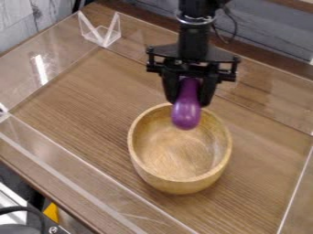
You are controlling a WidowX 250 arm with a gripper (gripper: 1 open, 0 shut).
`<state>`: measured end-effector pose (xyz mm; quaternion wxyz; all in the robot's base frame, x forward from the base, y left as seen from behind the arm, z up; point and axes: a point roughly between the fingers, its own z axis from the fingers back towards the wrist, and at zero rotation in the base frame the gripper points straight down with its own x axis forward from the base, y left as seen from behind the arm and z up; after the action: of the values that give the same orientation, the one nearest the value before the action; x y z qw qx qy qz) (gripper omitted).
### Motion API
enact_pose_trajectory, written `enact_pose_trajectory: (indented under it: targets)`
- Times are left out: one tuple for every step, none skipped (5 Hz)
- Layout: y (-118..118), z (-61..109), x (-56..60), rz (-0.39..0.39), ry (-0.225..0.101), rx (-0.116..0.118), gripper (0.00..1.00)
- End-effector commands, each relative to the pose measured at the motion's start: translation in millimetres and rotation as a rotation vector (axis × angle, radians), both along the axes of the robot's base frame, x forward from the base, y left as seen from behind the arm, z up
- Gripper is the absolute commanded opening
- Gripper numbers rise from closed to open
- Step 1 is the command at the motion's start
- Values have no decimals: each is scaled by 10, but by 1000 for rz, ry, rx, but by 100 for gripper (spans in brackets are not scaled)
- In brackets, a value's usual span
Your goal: Remove the purple eggplant from inside the brown bowl and put it on the table
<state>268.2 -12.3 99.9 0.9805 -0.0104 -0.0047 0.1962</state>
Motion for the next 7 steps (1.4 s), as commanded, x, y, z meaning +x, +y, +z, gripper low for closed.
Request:
enact_pose_trajectory:
  targets:
    - [90, 131, 54, -20, -99, 25, 0]
    - [121, 60, 47, -42, -120, 45, 0]
    - [126, -13, 26, -68, -133, 61, 0]
    - [124, -90, 11, -95, -144, 75, 0]
    - [132, -110, 20, -104, -153, 86, 0]
    - [142, -114, 31, -108, -159, 95, 0]
    - [145, -128, 35, -113, -163, 104, 0]
